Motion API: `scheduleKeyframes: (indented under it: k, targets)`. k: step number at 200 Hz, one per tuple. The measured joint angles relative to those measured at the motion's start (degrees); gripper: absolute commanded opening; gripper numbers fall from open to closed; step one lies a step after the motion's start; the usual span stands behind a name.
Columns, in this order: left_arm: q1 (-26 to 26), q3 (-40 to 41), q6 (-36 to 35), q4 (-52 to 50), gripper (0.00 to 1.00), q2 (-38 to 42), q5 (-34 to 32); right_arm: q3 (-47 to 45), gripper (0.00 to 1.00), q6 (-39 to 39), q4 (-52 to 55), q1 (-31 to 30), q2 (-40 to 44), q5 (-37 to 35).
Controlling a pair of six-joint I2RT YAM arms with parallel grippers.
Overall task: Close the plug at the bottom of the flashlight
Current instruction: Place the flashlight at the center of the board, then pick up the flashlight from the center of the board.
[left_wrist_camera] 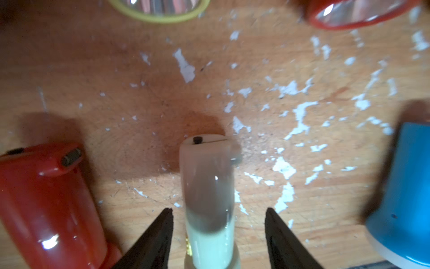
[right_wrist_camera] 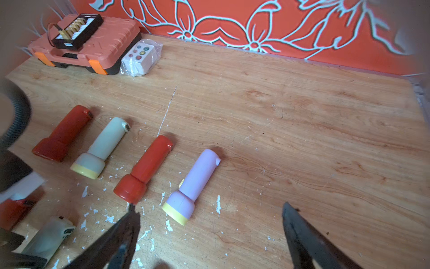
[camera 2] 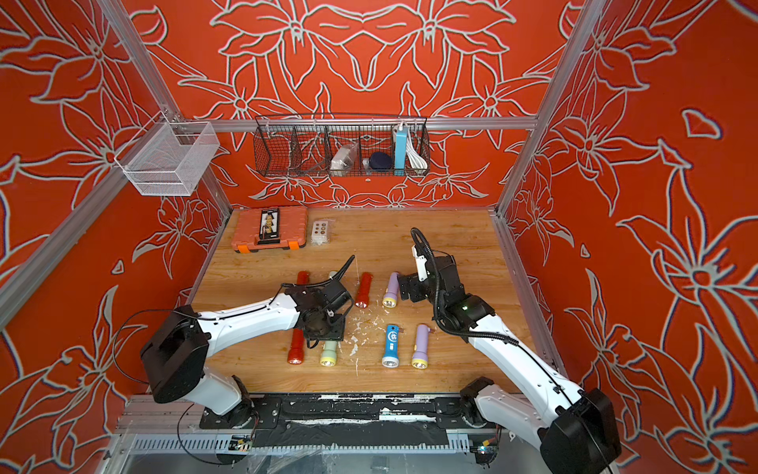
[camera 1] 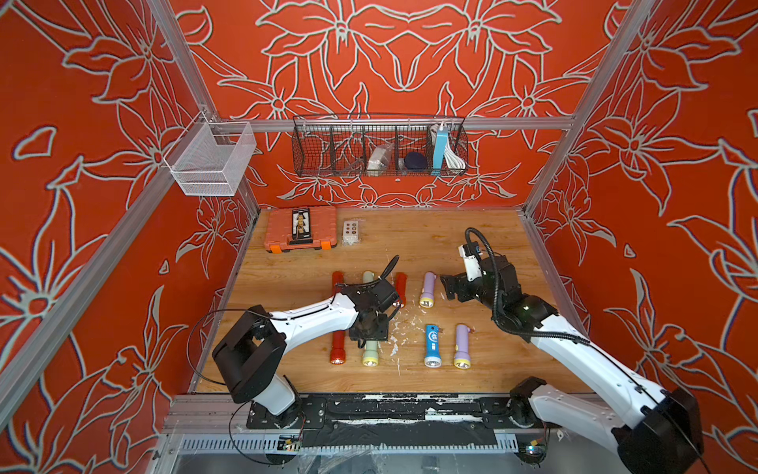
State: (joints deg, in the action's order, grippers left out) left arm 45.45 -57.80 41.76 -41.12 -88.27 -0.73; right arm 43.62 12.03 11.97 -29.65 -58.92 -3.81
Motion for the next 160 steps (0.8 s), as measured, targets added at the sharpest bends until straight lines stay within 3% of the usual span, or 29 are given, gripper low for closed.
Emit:
scheduleKeyframes:
  k: [75, 160]
  targets:
    - [3.98, -5.42, -1.25, 2.69, 0.64, 1.46, 0.83, -6.99, 0.98, 4.13, -0.22, 6.19, 1.38, -7.04]
    - [13.0, -16.15, -2.14, 5.09, 0.65, -12.83, 4.2, -9.7, 0.98, 8.9, -0.66, 10.32, 8.31, -9.4]
